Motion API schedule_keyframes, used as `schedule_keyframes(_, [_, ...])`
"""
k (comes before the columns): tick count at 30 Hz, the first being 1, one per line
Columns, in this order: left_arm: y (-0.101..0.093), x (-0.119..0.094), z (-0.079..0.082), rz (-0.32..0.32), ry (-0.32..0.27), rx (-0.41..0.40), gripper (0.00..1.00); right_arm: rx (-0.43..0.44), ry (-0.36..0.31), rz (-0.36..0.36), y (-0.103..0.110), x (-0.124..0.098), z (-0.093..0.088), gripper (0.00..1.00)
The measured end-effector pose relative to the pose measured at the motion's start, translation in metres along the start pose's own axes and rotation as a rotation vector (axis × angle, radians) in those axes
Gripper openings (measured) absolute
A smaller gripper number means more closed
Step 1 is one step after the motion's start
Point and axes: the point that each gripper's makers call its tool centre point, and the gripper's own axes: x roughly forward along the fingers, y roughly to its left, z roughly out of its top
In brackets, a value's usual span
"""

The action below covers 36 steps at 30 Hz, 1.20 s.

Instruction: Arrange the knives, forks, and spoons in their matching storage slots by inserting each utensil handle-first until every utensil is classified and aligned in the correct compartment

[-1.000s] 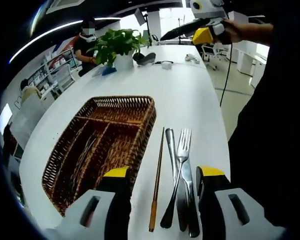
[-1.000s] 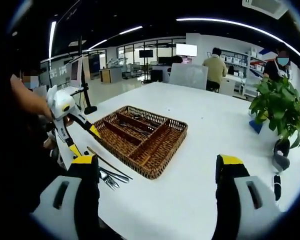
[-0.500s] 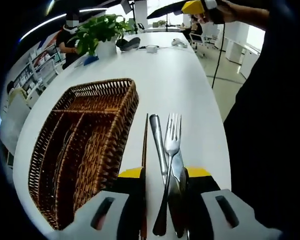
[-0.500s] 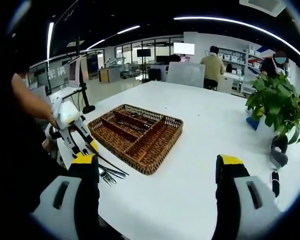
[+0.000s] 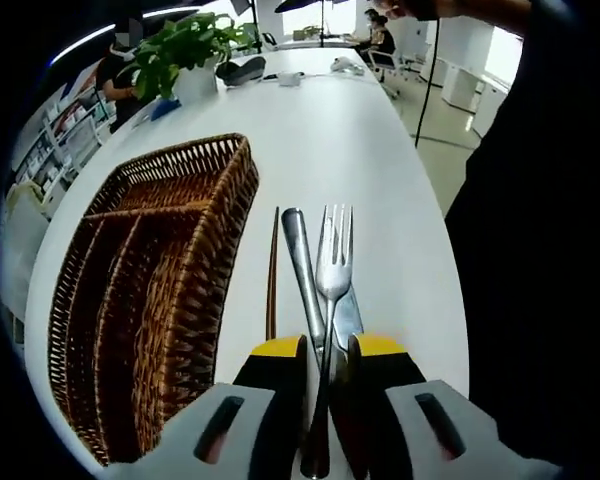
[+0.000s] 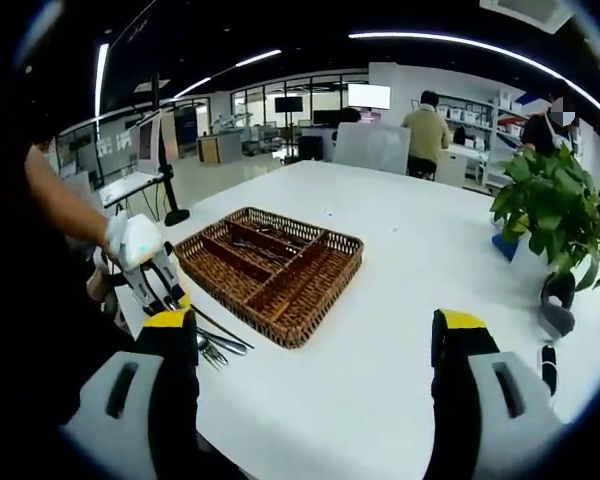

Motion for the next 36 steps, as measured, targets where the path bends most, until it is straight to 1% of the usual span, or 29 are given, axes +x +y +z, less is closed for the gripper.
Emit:
schedule_keyframes(7, [0.002, 0.003, 0.001, 0.004, 0.001, 0.007, 0.08, -0.025, -0.002, 0.043, 0.010, 0.005, 0.005, 1.00])
schedule_keyframes(8, [0.002, 0.003, 0.002, 0.006, 0.003, 0.019, 0.07, -0.038, 0.002, 0.052, 0.012, 0.006, 0.005, 1.00])
schedule_keyframes(9, [0.002, 0.003, 0.002, 0.017, 0.016, 0.049, 0.06, -0.048, 0.006, 0.055, 0.013, 0.006, 0.006, 1.00])
schedule_keyframes(13, [0.000, 0.005, 0.003, 0.013, 0.020, 0.080, 0.04, -0.074, 0.012, 0.061, 0.016, 0.008, 0.007, 1.00])
schedule_keyframes(22, [-0.005, 0.005, 0.007, 0.005, 0.021, 0.116, 0.04, -0.079, 0.004, 0.068, 0.020, 0.009, 0.012, 1.00])
schedule_keyframes(24, [-0.004, 0.005, 0.007, 0.009, 0.016, 0.108, 0.04, -0.077, 0.003, 0.069, 0.021, 0.009, 0.012, 1.00])
schedule_keyframes(25, [-0.001, 0.005, 0.008, 0.027, 0.011, 0.091, 0.03, -0.077, 0.003, 0.069, 0.021, 0.009, 0.012, 1.00])
schedule_keyframes(26, [0.000, 0.005, 0.008, 0.028, 0.013, 0.058, 0.03, -0.077, 0.003, 0.069, 0.021, 0.009, 0.012, 1.00])
schedule_keyframes(27, [0.001, 0.006, 0.009, 0.027, 0.008, 0.049, 0.03, -0.079, 0.004, 0.068, 0.021, 0.008, 0.012, 1.00])
schedule_keyframes(32, [0.001, 0.006, 0.009, 0.034, 0.017, 0.026, 0.02, -0.079, 0.002, 0.069, 0.024, 0.007, 0.012, 1.00])
schedule_keyframes(36, [0.002, 0.000, 0.015, 0.034, 0.000, 0.011, 0.02, -0.081, 0.000, 0.070, 0.025, 0.007, 0.012, 1.00])
